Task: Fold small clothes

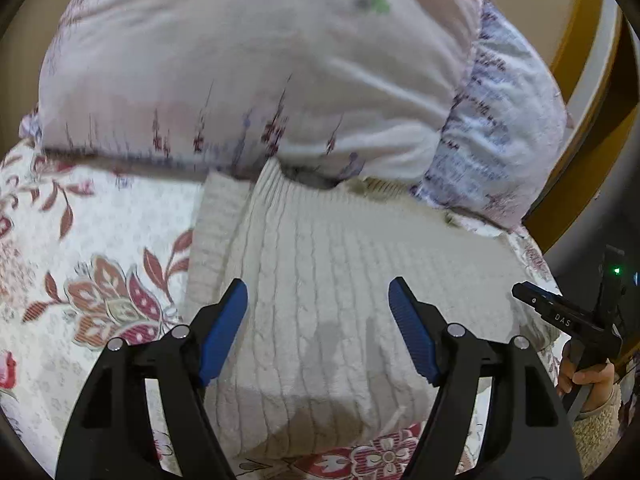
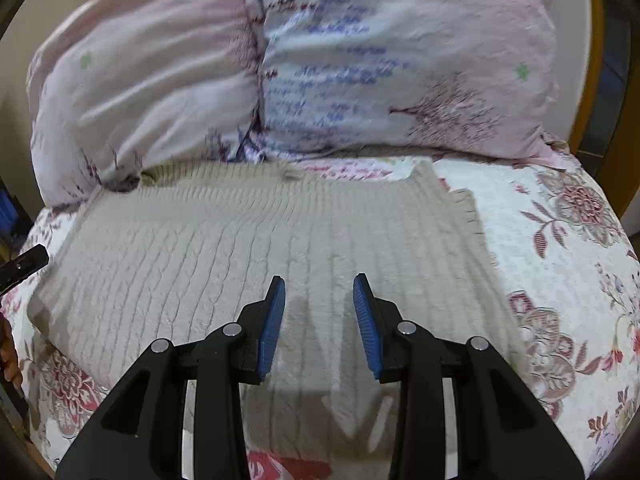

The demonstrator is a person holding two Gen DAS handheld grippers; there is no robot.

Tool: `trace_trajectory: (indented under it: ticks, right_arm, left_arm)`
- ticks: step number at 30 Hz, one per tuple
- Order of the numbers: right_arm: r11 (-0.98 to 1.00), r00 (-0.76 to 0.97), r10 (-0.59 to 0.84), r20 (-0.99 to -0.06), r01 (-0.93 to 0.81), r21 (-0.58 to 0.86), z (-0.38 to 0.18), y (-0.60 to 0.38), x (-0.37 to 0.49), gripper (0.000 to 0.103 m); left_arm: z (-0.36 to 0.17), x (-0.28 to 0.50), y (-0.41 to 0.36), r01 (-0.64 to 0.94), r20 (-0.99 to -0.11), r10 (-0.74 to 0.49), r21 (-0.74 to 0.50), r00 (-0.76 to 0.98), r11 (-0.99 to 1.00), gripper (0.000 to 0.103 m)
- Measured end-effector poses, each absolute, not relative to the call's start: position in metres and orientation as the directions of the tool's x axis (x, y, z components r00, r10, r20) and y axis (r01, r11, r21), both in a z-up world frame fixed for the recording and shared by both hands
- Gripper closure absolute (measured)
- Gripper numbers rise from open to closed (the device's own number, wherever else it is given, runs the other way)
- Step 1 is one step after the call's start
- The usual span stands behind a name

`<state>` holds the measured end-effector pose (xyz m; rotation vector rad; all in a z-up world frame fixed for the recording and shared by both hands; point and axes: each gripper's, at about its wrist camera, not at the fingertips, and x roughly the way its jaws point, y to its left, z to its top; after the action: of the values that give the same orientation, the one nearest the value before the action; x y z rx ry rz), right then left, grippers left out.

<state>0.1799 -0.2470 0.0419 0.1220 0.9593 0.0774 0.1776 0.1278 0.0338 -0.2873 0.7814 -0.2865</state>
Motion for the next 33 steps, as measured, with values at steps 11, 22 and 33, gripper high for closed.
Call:
trace_trajectory:
  ticks: [11,22,33]
  right_arm:
    - [0.996,0.564,0.091,-0.820,-0.047,0.078,0.028,-0.241,0.181,0.062]
    - [0.980,0.575,0.193,-0.795,-0.075,0.185,0.044,-0.246,0.184,0.061]
    - [0.965,0.528,0.257,-0.809,-0.191,0.182,0.030,-0.194,0.204,0.058]
  left_arm:
    - [0.012,0.180,0.120,0.156,-0.678,-0.346,-0.326,0.649,0.932,0.028]
    - [0.026,0.181,0.175,0.042,-0.584,-0.439,-0.569,0.682,0.822,0.023]
    - [0.001,0.214,0.214,-0.104,-0.579,-0.505,-0.717,0.640,0.690,0.023]
